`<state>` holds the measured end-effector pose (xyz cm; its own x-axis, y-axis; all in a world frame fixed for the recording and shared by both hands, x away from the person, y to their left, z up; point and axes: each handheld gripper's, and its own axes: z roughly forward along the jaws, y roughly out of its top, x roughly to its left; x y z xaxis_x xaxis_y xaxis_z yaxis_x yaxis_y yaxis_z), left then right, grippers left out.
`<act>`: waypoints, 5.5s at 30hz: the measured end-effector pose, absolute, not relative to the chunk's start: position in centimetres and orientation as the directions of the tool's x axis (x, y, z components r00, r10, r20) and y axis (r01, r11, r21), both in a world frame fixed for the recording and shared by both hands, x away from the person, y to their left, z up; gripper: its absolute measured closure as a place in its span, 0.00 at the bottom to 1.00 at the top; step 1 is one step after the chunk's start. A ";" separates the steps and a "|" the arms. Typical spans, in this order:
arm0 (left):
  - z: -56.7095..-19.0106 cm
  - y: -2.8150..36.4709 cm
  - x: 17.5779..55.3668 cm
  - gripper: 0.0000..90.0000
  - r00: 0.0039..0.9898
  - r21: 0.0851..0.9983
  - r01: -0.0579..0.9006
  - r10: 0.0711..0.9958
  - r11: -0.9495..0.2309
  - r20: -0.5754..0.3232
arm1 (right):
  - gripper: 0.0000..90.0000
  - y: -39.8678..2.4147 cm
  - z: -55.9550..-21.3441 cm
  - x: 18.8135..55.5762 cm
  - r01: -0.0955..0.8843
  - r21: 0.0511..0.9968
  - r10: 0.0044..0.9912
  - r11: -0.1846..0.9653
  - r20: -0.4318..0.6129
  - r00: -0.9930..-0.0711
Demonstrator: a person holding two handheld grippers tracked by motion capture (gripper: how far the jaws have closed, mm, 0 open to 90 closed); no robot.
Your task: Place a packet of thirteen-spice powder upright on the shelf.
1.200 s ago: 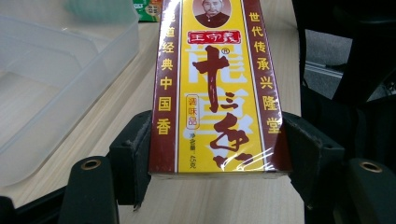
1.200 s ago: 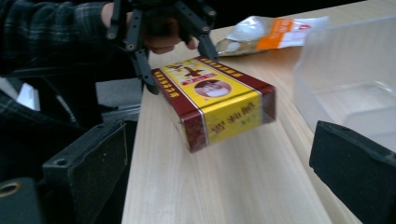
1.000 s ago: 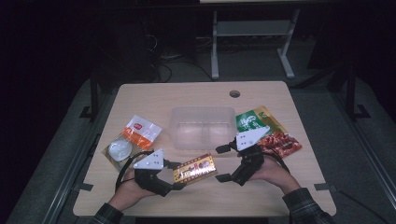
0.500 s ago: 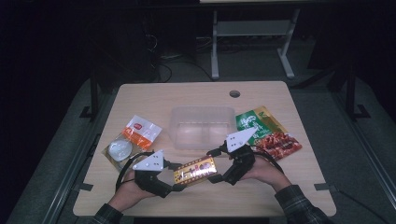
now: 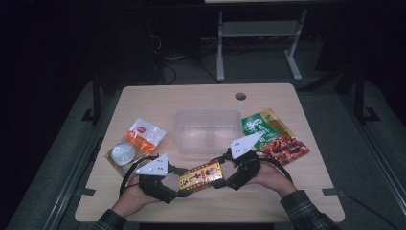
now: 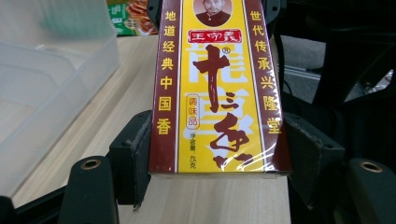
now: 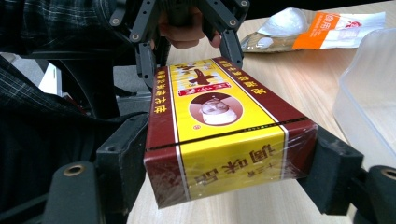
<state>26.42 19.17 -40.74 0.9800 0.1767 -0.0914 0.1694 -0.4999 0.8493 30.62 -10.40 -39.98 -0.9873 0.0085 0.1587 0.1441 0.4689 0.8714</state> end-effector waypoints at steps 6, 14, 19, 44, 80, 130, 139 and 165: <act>-41.5 18.9 26.9 0.35 0.980 0.831 0.183 0.160 -0.525 -0.114 | 0.30 -10.4 -39.6 30.4 0.134 0.875 0.008 0.465 0.147 -0.989; -42.3 17.5 27.1 0.35 0.982 0.800 0.180 0.157 -0.572 -0.109 | 0.31 -10.2 -39.0 30.0 0.142 0.892 0.036 0.429 0.140 -0.989; -42.7 16.4 27.3 0.35 0.983 0.789 0.178 0.150 -0.588 -0.111 | 0.31 -10.1 -38.6 30.0 0.130 0.910 0.040 0.394 0.124 -0.991; -43.1 14.1 27.7 0.35 0.984 0.814 0.180 0.106 -0.552 -0.145 | 0.32 -9.0 -37.3 29.3 0.096 0.941 0.043 0.324 0.087 -0.995; -44.8 19.6 26.4 0.20 0.938 0.727 0.294 0.334 -0.621 -0.093 | 0.34 -9.9 -35.8 32.1 0.097 0.903 0.169 0.419 0.027 -0.985; -45.0 19.6 26.7 0.20 0.944 0.727 0.289 0.314 -0.623 -0.106 | 0.34 -8.5 -33.2 44.9 0.058 0.882 0.134 0.468 -0.006 -0.991; -45.0 19.7 26.7 0.20 0.942 0.728 0.295 0.316 -0.619 -0.113 | 0.34 -8.5 -34.3 45.8 0.061 0.869 0.145 0.490 -0.012 -0.989; -45.0 19.7 26.6 0.20 0.943 0.726 0.292 0.314 -0.623 -0.109 | 0.34 -8.2 -37.5 46.8 0.105 0.849 0.185 0.518 0.008 -0.983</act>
<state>26.64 19.72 -44.98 0.9430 0.3142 -0.1094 0.2917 -0.6229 0.7259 46.83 -8.23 -37.50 -0.9826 0.1854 0.0080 0.1047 0.5182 0.8488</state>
